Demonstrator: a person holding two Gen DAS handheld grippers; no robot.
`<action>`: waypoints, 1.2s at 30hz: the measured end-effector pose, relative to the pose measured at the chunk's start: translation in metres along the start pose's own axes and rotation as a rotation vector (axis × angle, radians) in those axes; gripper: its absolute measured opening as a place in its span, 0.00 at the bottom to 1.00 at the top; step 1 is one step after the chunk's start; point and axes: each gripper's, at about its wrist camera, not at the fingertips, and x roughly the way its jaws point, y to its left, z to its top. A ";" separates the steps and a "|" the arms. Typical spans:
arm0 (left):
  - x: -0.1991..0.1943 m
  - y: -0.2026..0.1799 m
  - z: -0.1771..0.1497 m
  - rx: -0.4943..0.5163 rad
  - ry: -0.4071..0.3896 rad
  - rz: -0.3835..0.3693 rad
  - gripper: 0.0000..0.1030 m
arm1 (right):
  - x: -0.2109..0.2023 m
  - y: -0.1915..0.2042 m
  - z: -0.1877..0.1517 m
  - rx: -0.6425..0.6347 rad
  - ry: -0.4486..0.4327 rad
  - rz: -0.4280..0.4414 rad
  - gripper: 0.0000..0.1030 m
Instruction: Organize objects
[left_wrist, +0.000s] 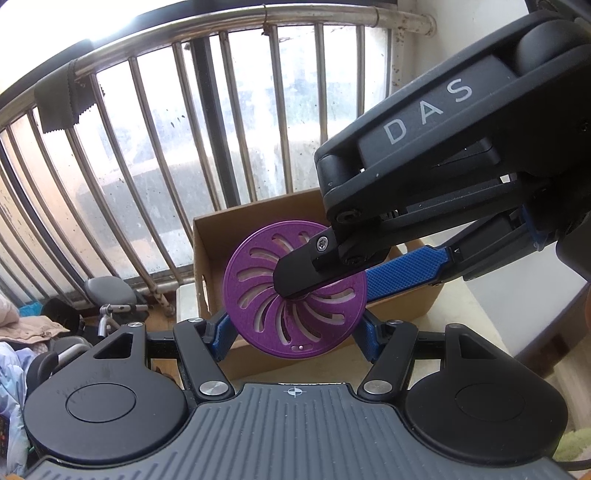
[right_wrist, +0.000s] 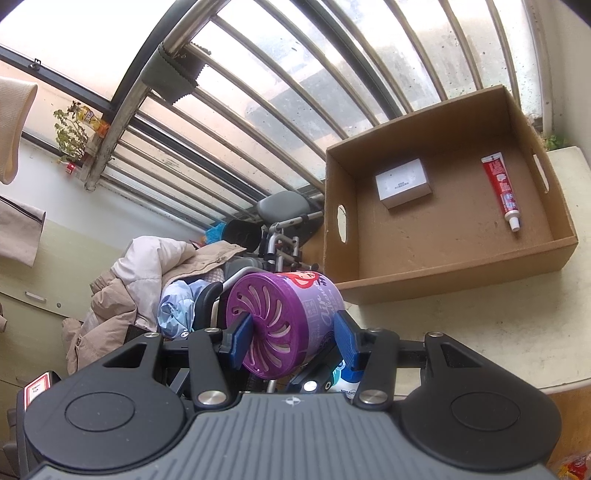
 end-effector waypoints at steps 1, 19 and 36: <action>0.002 0.000 0.001 0.004 0.003 0.002 0.62 | 0.001 -0.002 0.001 0.003 0.000 0.002 0.51; 0.062 0.019 0.049 0.020 0.073 0.104 0.62 | 0.053 -0.033 0.084 0.039 0.064 0.143 0.51; 0.165 0.014 0.043 0.019 0.292 0.067 0.62 | 0.127 -0.117 0.119 0.092 0.220 0.115 0.51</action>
